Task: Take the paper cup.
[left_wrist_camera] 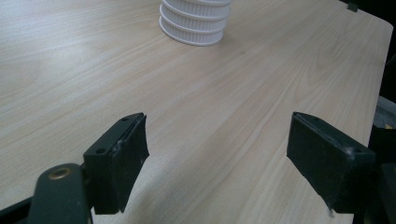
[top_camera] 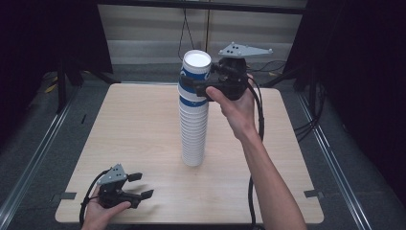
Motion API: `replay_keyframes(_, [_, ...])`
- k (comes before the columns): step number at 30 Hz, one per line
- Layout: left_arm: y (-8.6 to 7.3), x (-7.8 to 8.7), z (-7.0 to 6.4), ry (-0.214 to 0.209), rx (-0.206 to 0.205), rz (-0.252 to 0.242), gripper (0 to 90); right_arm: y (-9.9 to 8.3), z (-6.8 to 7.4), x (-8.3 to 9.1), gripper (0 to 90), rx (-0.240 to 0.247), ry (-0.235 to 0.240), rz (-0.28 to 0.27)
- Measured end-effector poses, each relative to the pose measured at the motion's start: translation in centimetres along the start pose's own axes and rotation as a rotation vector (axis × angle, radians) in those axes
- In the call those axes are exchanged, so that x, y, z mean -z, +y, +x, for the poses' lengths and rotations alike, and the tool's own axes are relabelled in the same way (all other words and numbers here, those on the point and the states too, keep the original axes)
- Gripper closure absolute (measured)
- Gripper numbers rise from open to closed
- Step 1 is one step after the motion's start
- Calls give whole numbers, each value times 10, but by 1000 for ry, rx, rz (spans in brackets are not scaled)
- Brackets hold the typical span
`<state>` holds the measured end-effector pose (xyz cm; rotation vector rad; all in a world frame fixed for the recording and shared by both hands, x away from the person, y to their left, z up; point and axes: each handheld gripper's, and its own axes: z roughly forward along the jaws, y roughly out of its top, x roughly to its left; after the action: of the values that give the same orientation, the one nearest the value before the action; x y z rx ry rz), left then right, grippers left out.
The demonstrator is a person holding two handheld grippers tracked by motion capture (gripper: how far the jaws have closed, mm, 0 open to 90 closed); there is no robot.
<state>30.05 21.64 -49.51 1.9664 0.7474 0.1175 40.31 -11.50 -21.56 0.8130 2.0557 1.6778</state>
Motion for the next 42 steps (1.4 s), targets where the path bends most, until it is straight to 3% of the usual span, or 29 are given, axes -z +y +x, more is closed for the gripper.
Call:
replay_keyframes(12, [0,0,0,1,-1,0,202,3,-1,4,250,-6,-4,-62])
replay_keyframes(24, [0,0,0,1,1,0,202,6,-4,10,251,-28,6,-184])
replay_keyframes(42, [0,-1,0,-1,4,-2,202,15,-3,25,252,-26,-15,-236])
